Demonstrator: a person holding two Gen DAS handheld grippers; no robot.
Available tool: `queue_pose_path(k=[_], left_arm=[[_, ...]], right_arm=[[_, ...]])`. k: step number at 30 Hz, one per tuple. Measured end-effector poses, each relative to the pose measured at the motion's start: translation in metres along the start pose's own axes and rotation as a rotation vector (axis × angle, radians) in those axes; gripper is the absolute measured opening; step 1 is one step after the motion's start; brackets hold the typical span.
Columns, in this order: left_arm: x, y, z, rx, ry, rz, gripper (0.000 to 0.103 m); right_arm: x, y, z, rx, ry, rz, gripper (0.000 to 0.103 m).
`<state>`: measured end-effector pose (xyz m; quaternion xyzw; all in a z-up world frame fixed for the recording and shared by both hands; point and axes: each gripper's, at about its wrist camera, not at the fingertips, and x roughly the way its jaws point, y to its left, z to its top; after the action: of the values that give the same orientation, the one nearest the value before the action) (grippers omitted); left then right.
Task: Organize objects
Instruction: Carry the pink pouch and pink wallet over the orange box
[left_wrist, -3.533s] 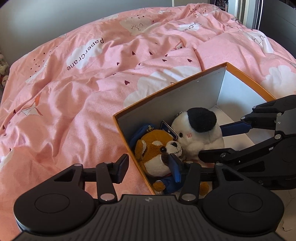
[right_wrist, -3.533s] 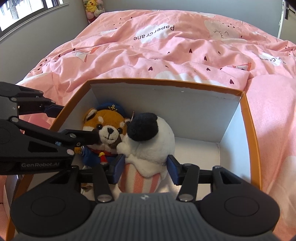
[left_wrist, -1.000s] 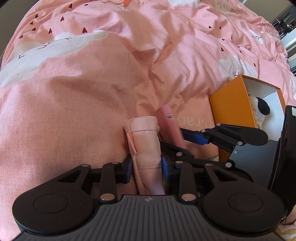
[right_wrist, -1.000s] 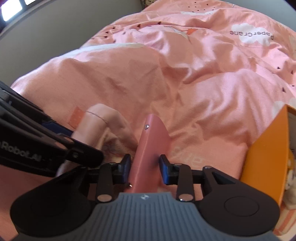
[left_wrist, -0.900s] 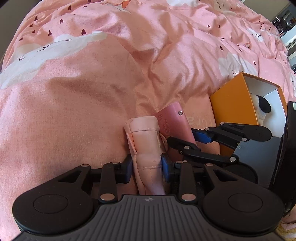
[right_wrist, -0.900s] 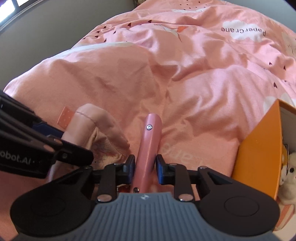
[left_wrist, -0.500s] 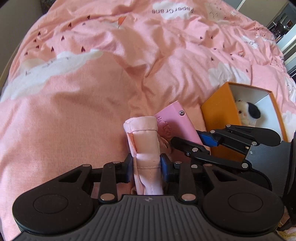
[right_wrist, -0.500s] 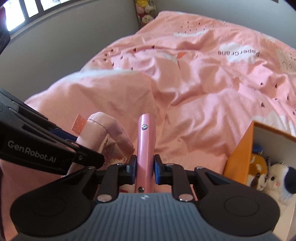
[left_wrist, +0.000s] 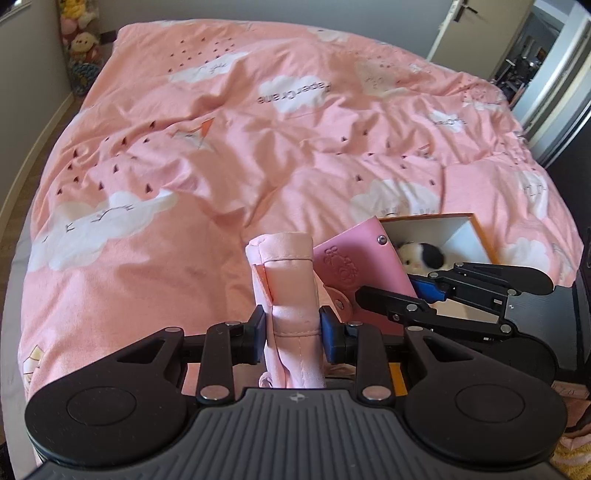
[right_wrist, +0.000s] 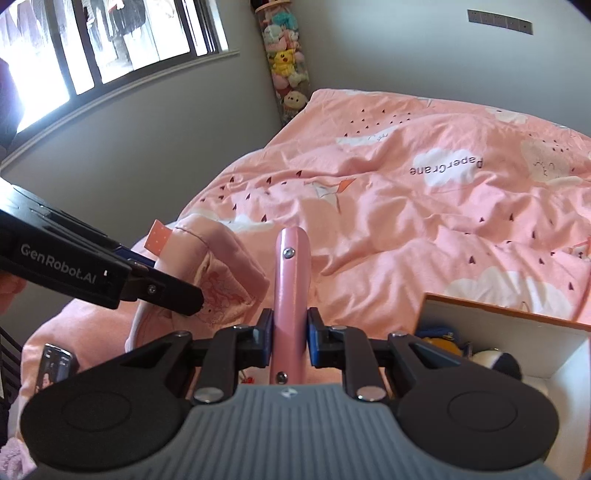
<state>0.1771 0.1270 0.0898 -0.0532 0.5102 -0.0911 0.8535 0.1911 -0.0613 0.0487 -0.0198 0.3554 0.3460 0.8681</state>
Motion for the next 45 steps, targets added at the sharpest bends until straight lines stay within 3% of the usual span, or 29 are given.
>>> queue_pose_path(k=[6, 10, 15, 21, 33, 45], left_arm=[[-0.006, -0.036, 0.006, 0.034, -0.033, -0.085, 0.033], [0.002, -0.063, 0.007, 0.035, -0.055, -0.181, 0.033], [0.035, -0.097, 0.011, -0.006, -0.048, -0.324, 0.032], [0.092, -0.130, 0.010, -0.072, -0.020, -0.434, 0.032], [0.176, -0.148, 0.022, -0.104, 0.045, -0.360, 0.032], [0.205, -0.166, 0.024, -0.187, 0.034, -0.241, 0.033]], right_arm=[[-0.049, -0.028, -0.008, 0.027, -0.043, -0.059, 0.019], [-0.077, -0.057, -0.019, 0.067, -0.048, -0.125, 0.019], [-0.098, -0.101, -0.037, 0.152, -0.036, -0.230, 0.019], [-0.102, -0.143, -0.056, 0.215, 0.001, -0.305, 0.019], [-0.051, -0.167, -0.062, 0.148, 0.131, -0.366, 0.019], [-0.004, -0.168, -0.063, 0.004, 0.198, -0.464, 0.020]])
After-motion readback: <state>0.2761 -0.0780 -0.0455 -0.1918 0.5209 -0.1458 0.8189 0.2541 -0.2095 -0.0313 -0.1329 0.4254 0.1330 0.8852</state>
